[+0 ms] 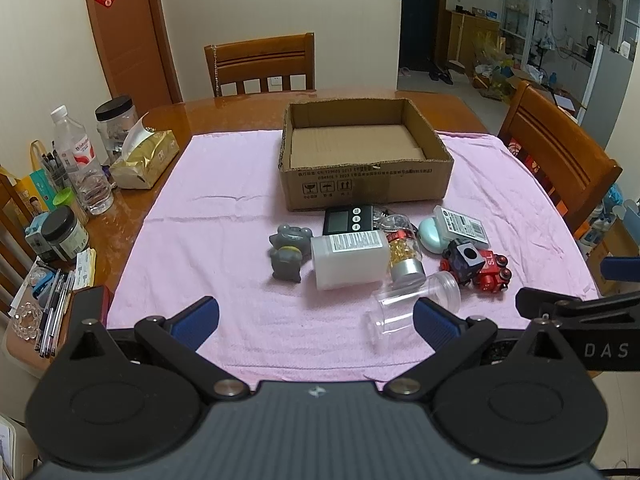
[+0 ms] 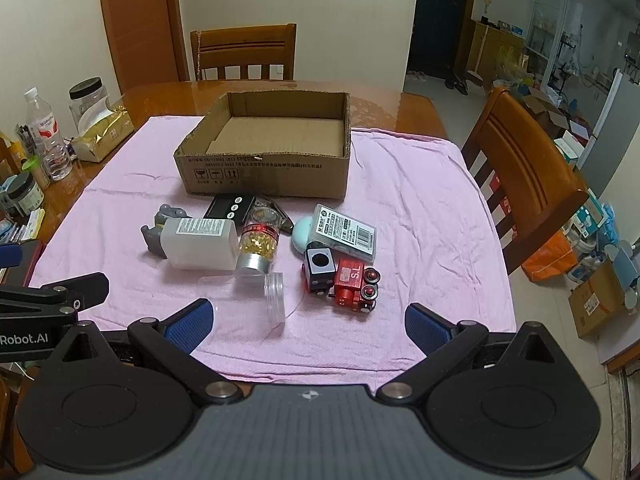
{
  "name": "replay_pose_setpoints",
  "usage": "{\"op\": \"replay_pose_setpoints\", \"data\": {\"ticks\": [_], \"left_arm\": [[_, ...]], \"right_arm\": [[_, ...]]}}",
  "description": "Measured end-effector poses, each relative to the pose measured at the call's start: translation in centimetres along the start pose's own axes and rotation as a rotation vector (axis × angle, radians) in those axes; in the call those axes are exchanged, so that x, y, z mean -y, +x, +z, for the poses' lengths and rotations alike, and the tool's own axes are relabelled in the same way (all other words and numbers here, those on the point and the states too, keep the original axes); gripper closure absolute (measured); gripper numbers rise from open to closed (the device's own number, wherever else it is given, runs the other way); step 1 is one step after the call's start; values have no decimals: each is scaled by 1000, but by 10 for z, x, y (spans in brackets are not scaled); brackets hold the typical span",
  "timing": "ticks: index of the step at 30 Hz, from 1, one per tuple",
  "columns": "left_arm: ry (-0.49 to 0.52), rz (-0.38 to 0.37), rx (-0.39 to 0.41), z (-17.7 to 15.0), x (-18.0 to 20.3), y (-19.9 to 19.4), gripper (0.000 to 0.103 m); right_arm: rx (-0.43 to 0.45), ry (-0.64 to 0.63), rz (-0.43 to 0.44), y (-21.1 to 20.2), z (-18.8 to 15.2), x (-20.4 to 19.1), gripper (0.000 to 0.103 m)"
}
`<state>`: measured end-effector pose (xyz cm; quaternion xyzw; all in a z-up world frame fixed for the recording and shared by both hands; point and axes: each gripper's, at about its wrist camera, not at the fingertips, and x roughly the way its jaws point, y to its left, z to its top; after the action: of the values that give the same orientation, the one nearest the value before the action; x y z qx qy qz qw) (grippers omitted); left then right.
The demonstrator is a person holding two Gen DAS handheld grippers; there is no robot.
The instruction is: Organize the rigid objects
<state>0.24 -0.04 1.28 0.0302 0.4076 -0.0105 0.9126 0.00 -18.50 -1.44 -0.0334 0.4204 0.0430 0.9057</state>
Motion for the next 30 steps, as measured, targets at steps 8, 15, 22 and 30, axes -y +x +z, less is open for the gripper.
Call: {"op": "replay_pose_setpoints", "data": {"ticks": [8, 15, 22, 30], "left_arm": [[0, 3, 4, 2, 0, 0, 1], [0, 6, 8, 2, 2, -1, 1], [0, 14, 14, 3, 6, -5, 1], [-2, 22, 19, 6, 9, -8, 1]], "right_arm": [[3, 0, 4, 0, 3, 1, 0], [8, -1, 6, -1, 3, 2, 0], [16, -4, 15, -2, 3, 6, 0], [27, -7, 24, -5, 5, 10, 0]]}}
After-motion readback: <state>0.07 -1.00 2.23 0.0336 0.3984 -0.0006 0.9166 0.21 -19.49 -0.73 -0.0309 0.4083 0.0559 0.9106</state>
